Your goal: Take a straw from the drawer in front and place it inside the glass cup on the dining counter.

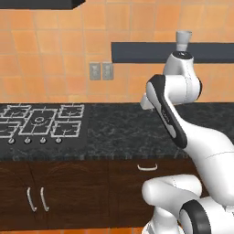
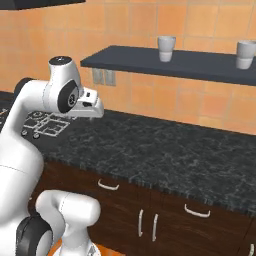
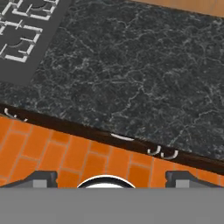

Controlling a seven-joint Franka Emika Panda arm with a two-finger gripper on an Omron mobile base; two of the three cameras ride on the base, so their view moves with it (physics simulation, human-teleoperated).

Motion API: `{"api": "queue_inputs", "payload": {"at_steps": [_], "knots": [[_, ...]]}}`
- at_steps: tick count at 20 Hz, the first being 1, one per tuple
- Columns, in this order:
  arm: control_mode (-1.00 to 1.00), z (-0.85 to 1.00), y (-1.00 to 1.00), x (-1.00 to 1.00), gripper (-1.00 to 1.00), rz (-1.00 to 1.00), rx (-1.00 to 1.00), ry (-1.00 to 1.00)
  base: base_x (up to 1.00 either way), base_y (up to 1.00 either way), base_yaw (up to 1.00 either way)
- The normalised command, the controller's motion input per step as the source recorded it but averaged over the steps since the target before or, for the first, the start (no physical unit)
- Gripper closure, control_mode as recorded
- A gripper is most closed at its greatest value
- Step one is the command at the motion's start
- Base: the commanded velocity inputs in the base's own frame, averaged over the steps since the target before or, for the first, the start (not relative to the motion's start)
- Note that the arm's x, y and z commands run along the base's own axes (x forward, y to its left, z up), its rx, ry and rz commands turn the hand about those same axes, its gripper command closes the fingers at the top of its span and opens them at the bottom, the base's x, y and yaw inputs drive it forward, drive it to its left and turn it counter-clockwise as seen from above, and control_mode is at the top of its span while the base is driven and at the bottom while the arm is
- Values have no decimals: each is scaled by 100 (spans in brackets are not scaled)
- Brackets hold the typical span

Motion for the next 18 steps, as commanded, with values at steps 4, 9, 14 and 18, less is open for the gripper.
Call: {"api": "queue_inputs", "payload": {"at_steps": [4, 9, 14, 18], "knots": [[100, 0, 0, 0, -100, 0, 0, 0, 0, -72, 65], [100, 0, 0, 0, -100, 0, 0, 0, -10, -76, 66], [100, 0, 0, 0, -100, 0, 0, 0, -48, -96, 53], [100, 0, 0, 0, -100, 0, 0, 0, -42, -88, 44]]}}
